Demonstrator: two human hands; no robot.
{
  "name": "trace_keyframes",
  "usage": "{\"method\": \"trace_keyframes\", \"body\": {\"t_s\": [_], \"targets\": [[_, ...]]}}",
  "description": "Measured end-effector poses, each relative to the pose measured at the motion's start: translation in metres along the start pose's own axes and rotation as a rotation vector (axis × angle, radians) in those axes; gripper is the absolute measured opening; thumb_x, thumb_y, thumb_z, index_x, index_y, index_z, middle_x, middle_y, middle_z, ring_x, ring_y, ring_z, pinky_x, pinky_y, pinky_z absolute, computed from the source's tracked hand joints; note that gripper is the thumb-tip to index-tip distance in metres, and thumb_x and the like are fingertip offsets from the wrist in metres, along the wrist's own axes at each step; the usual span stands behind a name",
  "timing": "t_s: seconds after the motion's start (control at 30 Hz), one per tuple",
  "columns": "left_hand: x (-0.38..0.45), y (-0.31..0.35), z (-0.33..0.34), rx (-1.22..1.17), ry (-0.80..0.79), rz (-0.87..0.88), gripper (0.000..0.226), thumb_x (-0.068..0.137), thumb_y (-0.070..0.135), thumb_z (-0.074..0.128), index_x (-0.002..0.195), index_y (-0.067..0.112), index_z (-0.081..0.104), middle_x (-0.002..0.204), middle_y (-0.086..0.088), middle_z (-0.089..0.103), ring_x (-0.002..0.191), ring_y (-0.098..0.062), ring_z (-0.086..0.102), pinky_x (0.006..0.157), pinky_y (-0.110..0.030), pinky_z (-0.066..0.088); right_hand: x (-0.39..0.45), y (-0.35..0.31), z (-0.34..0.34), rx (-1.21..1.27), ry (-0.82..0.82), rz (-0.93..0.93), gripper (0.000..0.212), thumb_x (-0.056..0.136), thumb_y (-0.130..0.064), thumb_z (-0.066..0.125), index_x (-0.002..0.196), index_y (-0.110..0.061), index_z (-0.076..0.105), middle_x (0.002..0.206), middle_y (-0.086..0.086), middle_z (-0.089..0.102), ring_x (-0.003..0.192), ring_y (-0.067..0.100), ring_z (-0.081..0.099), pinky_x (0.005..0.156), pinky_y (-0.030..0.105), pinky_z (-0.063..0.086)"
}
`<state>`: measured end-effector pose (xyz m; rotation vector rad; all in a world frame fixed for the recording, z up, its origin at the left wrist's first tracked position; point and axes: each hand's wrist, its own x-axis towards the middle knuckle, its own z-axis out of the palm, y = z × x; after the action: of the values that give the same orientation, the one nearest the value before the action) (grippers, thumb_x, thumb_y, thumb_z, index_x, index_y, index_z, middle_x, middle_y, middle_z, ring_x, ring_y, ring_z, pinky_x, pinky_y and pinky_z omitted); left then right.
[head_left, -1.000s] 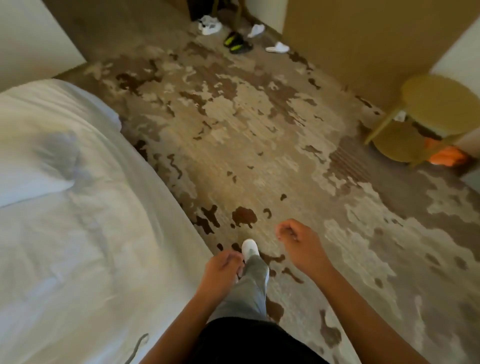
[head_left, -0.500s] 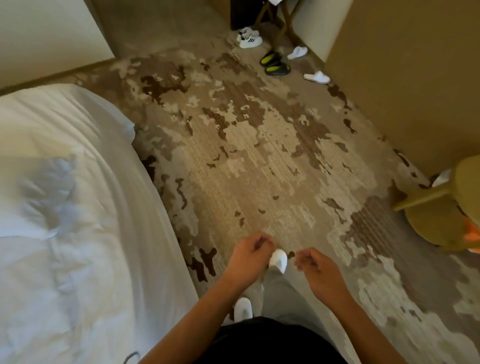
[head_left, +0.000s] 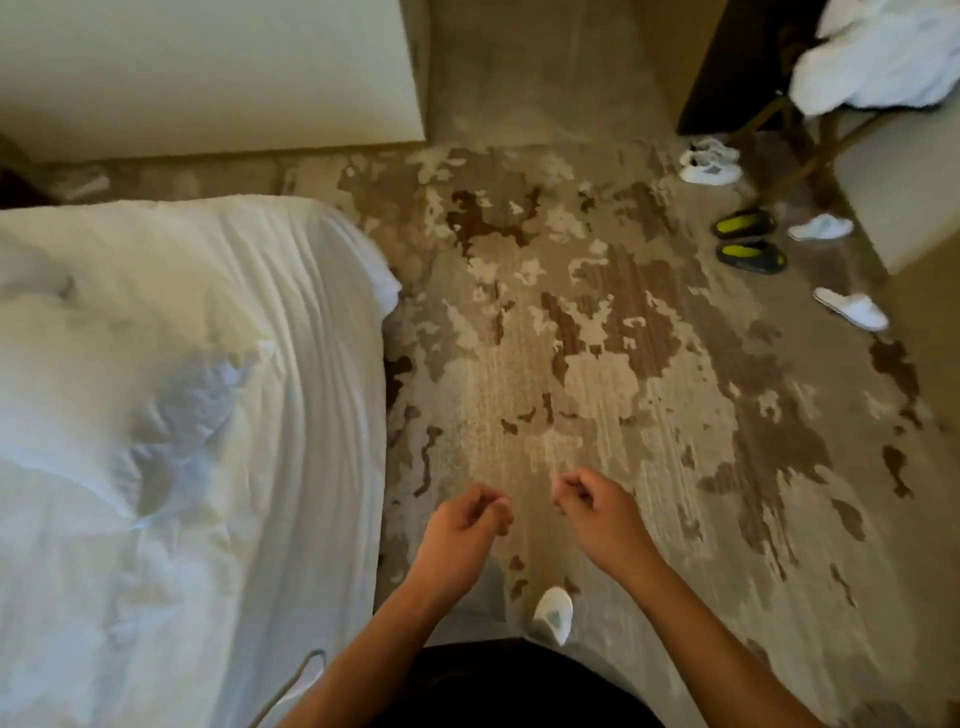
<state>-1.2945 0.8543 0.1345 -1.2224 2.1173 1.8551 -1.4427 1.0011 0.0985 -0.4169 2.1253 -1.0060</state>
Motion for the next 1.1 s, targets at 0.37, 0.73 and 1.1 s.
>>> {"method": "trace_keyframes", "body": {"t_s": [0.37, 0.73, 1.1], "targets": [[0.268, 0.113, -0.085, -0.159, 0.166, -0.009, 0.019, 0.089, 0.044, 0.057, 0.090, 0.033, 0.072, 0.085, 0.006, 0.076, 0.080, -0.009, 0.072, 0.082, -0.042, 0.062, 0.305, -0.169, -0.045, -0.183, -0.130, -0.141, 0.012, 0.102, -0.042, 0.060, 0.096, -0.040, 0.070, 0.093, -0.016, 0.074, 0.086, -0.003, 0.068, 0.075, 0.023, 0.058], [0.546, 0.302, -0.211, -0.350, 0.200, 0.084, 0.019, 0.099, 0.031, 0.056, 0.095, 0.023, 0.073, 0.089, -0.003, 0.077, 0.086, -0.023, 0.074, 0.080, -0.037, 0.058, 0.555, -0.289, -0.097, -0.166, -0.073, -0.017, 0.008, 0.103, -0.032, 0.065, 0.103, -0.031, 0.073, 0.095, -0.011, 0.076, 0.089, 0.005, 0.071, 0.080, 0.030, 0.060], [0.757, 0.377, -0.367, -0.435, 0.551, -0.072, 0.019, 0.101, 0.032, 0.056, 0.099, 0.024, 0.073, 0.088, 0.001, 0.078, 0.084, -0.017, 0.075, 0.084, -0.041, 0.062, 0.871, -0.496, -0.051, -0.297, -0.375, -0.200, 0.012, 0.100, -0.043, 0.062, 0.094, -0.039, 0.071, 0.089, -0.016, 0.074, 0.084, 0.000, 0.069, 0.070, 0.020, 0.054]]}}
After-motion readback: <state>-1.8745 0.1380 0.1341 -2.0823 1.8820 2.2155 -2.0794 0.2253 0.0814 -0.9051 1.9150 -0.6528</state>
